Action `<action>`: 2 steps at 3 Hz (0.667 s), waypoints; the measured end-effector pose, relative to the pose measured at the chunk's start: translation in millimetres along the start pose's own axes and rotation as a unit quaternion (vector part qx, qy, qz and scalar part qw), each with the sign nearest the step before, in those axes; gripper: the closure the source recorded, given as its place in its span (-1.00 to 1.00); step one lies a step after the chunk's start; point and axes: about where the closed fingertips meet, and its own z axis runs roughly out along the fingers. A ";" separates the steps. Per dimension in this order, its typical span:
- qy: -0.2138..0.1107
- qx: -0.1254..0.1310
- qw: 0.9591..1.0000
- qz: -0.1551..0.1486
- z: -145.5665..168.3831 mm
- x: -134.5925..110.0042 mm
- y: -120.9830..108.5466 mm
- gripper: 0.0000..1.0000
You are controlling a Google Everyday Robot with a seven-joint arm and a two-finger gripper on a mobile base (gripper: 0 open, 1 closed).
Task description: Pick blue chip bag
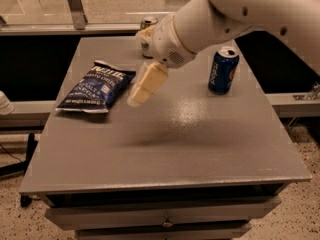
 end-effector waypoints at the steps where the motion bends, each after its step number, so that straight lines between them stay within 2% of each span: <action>1: -0.033 -0.005 0.999 -0.009 49.3 -3.6 -23.8 -1.00; 2: -0.044 -0.013 0.999 -0.008 88.8 2.9 -36.1 -1.00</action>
Offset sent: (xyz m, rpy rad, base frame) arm 0.0851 0.0837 -0.0808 0.0939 0.0180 0.0664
